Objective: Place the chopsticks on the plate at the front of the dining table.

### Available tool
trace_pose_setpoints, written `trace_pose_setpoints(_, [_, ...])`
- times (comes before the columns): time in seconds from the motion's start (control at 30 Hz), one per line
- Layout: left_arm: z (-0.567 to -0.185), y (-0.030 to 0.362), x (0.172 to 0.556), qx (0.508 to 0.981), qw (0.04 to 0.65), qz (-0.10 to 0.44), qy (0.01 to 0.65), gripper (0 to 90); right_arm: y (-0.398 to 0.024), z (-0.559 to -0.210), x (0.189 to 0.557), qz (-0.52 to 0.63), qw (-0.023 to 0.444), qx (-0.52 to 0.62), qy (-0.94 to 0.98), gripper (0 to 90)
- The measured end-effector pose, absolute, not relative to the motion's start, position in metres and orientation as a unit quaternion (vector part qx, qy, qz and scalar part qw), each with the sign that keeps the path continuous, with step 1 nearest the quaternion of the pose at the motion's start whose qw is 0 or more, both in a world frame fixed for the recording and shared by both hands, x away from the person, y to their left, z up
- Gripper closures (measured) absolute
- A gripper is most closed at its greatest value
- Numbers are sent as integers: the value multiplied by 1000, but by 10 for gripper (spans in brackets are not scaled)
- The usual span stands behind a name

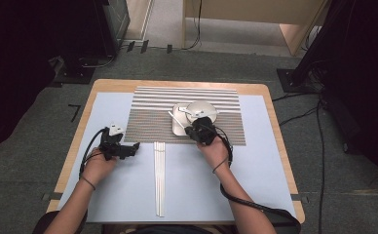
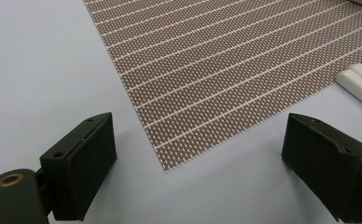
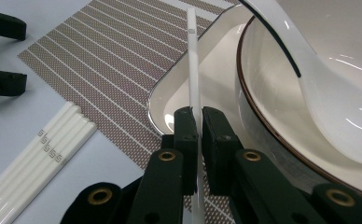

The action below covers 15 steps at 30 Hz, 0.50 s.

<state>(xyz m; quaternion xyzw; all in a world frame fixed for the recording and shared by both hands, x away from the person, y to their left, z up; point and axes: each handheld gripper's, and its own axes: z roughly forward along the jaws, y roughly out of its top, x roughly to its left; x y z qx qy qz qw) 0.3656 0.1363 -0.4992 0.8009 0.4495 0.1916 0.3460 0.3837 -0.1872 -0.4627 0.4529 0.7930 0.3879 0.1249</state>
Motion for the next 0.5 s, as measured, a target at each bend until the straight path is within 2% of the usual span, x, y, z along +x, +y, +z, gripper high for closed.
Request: trace_pose_setpoints(0.5, [-499,136,365,801,346,195,448,94,-180,-470,392,383,128,448,798,856])
